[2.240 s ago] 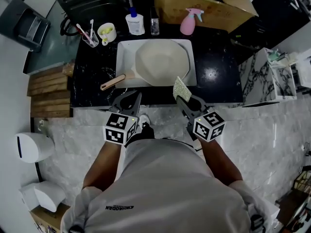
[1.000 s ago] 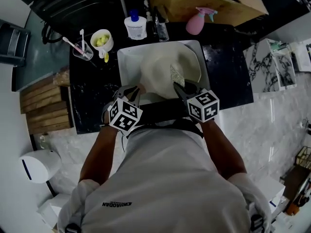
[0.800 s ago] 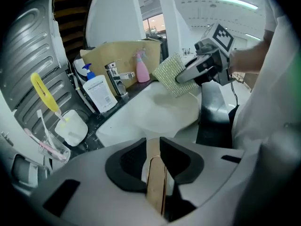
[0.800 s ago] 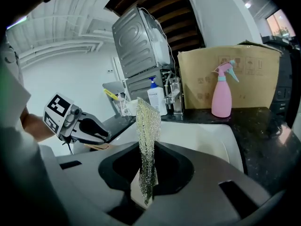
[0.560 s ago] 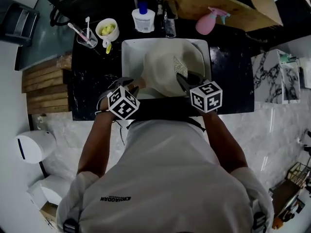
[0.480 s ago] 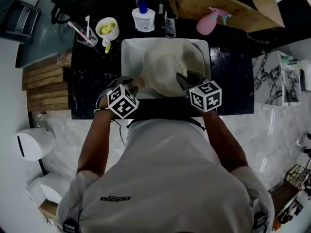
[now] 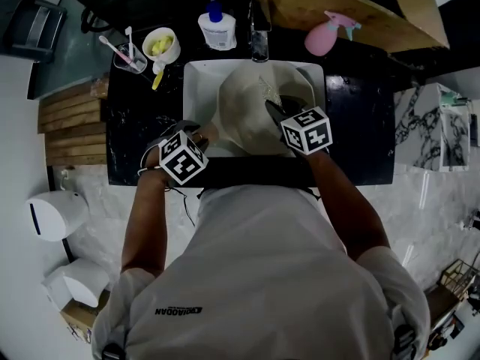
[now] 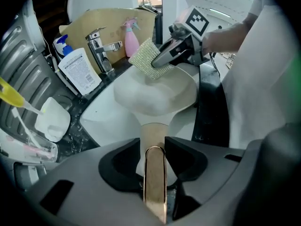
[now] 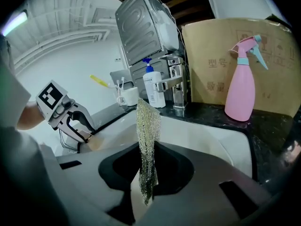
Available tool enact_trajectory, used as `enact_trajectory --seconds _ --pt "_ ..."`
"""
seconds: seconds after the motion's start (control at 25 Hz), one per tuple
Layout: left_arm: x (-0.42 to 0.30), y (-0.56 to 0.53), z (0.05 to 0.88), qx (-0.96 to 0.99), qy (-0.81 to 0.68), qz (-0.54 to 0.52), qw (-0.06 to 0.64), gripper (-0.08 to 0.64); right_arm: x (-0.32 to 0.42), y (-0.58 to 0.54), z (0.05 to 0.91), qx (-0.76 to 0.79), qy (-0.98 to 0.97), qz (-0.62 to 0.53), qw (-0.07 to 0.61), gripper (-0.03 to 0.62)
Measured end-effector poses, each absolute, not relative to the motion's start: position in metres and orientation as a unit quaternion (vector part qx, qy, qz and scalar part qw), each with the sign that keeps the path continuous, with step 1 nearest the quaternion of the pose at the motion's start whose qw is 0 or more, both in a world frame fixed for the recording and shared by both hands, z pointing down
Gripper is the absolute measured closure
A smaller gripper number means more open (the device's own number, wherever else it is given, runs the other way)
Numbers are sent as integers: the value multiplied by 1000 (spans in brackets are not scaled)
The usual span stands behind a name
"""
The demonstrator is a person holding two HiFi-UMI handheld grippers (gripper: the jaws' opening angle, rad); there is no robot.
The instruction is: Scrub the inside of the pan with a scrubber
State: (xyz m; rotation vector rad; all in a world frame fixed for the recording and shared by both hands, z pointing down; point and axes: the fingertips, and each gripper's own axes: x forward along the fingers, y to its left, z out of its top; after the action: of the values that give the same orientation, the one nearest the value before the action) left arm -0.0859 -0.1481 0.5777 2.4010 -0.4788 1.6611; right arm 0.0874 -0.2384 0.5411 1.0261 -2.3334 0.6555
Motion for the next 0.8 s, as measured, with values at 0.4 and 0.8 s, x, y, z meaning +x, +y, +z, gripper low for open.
enact_trajectory --seconds 0.4,0.8 --pt "-88 -148 598 795 -146 581 97 364 112 -278 561 450 -820 214 282 520" --pt "-86 -146 604 800 -155 567 119 377 113 -312 579 509 -768 117 372 520"
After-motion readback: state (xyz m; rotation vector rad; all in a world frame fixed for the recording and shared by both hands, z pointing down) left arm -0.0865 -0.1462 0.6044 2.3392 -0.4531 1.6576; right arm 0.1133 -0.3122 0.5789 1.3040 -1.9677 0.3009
